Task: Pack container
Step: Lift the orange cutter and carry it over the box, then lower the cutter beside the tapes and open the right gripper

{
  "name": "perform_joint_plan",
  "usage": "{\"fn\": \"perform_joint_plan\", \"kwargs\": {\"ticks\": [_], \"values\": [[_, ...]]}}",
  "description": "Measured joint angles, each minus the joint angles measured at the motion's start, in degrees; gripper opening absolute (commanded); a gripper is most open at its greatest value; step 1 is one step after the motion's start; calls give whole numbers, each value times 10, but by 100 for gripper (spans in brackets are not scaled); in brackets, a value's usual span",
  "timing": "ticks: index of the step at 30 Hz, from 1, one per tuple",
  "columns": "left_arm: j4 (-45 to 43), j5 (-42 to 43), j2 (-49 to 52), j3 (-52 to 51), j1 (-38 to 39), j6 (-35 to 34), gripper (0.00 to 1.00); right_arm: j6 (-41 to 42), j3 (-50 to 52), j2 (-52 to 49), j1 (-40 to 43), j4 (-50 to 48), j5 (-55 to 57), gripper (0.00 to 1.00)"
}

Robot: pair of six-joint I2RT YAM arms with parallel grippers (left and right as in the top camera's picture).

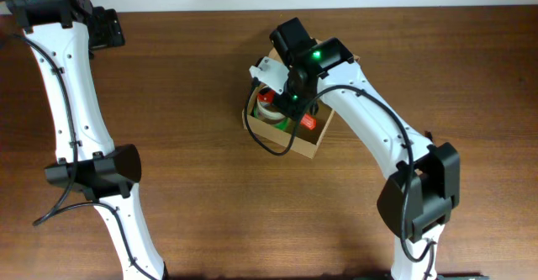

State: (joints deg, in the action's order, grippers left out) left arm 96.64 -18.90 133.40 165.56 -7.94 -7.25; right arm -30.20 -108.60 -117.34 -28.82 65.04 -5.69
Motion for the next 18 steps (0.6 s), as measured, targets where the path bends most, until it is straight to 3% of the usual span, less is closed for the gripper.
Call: {"fn": "perform_joint_plan", "kwargs": {"ticks": [18], "values": [[0,0,0,0,0,0,100,-3,0,-51,0,0,-37,9]]}}
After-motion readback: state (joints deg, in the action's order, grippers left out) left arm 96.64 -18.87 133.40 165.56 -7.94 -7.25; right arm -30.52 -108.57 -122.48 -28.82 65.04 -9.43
